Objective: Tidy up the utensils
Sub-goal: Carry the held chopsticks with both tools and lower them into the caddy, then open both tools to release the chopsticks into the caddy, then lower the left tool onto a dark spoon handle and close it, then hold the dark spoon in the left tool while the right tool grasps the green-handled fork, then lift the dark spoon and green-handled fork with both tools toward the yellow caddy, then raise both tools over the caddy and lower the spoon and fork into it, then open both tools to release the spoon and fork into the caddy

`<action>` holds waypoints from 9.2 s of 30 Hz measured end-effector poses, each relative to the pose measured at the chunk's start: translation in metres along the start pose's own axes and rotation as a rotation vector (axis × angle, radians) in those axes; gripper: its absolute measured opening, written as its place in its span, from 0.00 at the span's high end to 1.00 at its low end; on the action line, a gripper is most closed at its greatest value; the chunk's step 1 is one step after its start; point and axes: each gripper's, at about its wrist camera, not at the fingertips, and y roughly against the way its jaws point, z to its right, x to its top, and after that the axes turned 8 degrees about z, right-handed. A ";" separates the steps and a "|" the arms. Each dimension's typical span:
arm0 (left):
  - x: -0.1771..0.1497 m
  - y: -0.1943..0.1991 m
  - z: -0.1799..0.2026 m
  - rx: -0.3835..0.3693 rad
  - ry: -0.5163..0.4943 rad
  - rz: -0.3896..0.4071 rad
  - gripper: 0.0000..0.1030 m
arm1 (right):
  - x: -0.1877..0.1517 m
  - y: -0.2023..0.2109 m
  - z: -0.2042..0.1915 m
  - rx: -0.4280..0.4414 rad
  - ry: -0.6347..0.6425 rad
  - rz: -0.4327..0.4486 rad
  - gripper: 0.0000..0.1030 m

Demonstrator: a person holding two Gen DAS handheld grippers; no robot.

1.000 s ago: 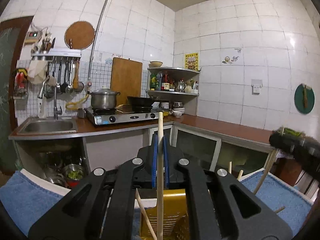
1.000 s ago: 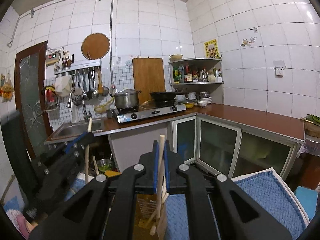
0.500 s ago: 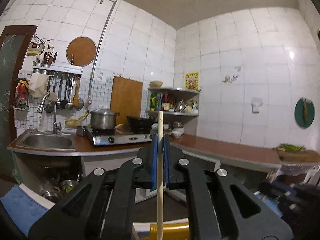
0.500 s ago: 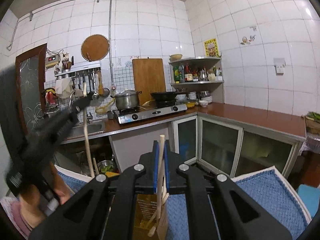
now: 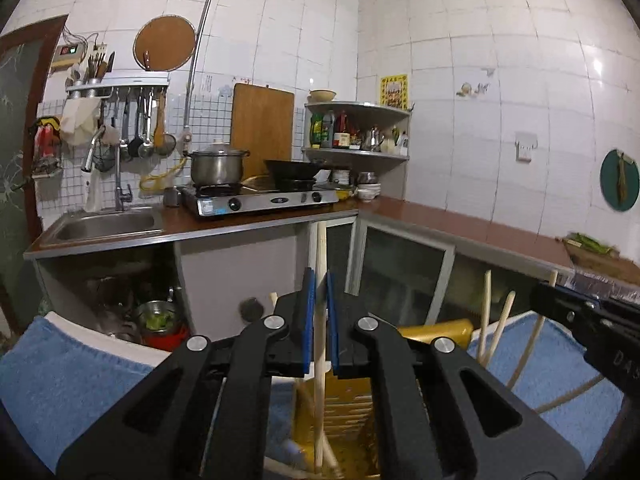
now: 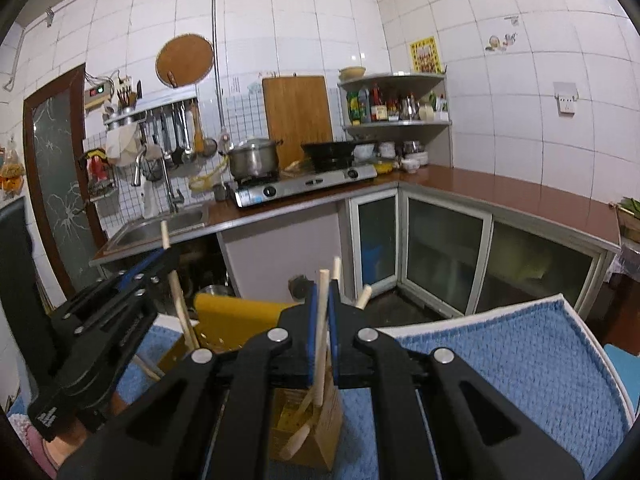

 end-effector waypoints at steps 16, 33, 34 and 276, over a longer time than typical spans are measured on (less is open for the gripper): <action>0.042 0.094 -0.019 -0.022 0.007 -0.068 0.13 | 0.025 0.064 -0.010 -0.016 0.036 0.000 0.45; -0.028 0.181 -0.036 -0.030 0.018 -0.218 0.05 | -0.065 0.143 -0.011 -0.111 0.023 -0.042 0.16; -0.035 0.183 -0.036 -0.031 0.014 -0.232 0.05 | -0.074 0.145 -0.009 -0.113 0.009 -0.052 0.16; 0.034 0.043 -0.020 -0.097 0.017 -0.259 0.61 | -0.027 -0.007 0.001 0.056 0.154 -0.021 0.55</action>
